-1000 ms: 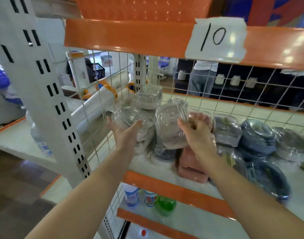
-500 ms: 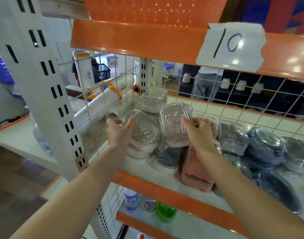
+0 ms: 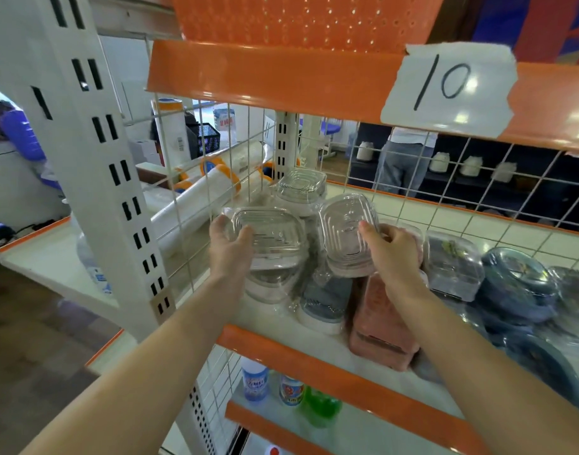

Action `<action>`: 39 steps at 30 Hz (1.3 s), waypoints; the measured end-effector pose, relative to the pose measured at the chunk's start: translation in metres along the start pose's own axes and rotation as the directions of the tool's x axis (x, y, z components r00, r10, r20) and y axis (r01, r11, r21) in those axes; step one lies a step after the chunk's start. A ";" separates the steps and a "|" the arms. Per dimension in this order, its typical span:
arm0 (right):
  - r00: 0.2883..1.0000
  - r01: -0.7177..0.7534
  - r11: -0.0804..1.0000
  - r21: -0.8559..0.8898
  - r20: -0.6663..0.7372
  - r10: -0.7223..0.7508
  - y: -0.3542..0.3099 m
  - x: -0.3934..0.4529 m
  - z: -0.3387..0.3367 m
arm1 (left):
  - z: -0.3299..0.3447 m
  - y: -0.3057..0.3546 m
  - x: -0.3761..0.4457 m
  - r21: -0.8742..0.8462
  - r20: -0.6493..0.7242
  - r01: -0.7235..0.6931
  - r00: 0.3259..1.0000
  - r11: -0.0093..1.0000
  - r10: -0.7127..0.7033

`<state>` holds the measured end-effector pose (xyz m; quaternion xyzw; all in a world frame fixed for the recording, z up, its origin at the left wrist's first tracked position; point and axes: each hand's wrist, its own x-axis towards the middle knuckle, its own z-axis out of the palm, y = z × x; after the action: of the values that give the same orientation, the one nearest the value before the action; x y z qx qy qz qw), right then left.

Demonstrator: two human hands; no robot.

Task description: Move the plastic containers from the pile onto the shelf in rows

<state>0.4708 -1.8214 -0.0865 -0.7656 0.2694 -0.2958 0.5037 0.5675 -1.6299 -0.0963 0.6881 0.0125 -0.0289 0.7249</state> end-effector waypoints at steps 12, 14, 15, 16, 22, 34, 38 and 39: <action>0.999 -0.011 0.999 0.032 0.036 0.010 0.002 -0.004 0.003 | -0.001 -0.022 -0.014 0.392 0.066 -0.034 0.998 0.919 0.008; 0.999 0.001 1.000 0.026 0.036 -0.002 0.001 -0.006 0.001 | -0.002 -0.022 -0.018 0.406 0.133 -0.146 0.986 0.902 0.100; 0.999 0.005 1.000 0.030 0.036 -0.006 0.001 -0.006 0.001 | 0.000 -0.021 -0.021 0.396 0.169 -0.189 0.977 0.898 0.131; 0.999 0.007 0.999 0.035 0.035 -0.008 0.001 -0.006 0.001 | 0.000 -0.021 -0.022 0.388 0.196 -0.219 0.969 0.895 0.152; 0.998 -0.020 0.997 0.069 0.053 0.016 0.003 -0.004 0.005 | 0.005 -0.022 -0.022 0.514 0.181 -0.271 0.962 0.814 0.206; 0.998 -0.026 0.997 0.079 0.059 0.021 0.004 -0.009 0.002 | 0.015 -0.015 -0.012 0.639 0.156 -0.134 0.987 0.758 0.042; 0.999 -0.022 0.995 0.096 0.049 0.018 0.005 -0.011 -0.002 | 0.016 -0.014 -0.018 0.727 0.131 -0.166 0.986 0.666 0.102; 0.999 -0.024 0.995 0.095 0.049 0.020 0.004 -0.012 -0.003 | 0.017 -0.013 -0.021 0.750 0.152 -0.200 0.980 0.631 0.130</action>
<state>0.4598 -1.8159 -0.0915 -0.7446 0.2514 -0.2843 0.5492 0.5451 -1.6469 -0.1073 0.9250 -0.0938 0.0065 0.3680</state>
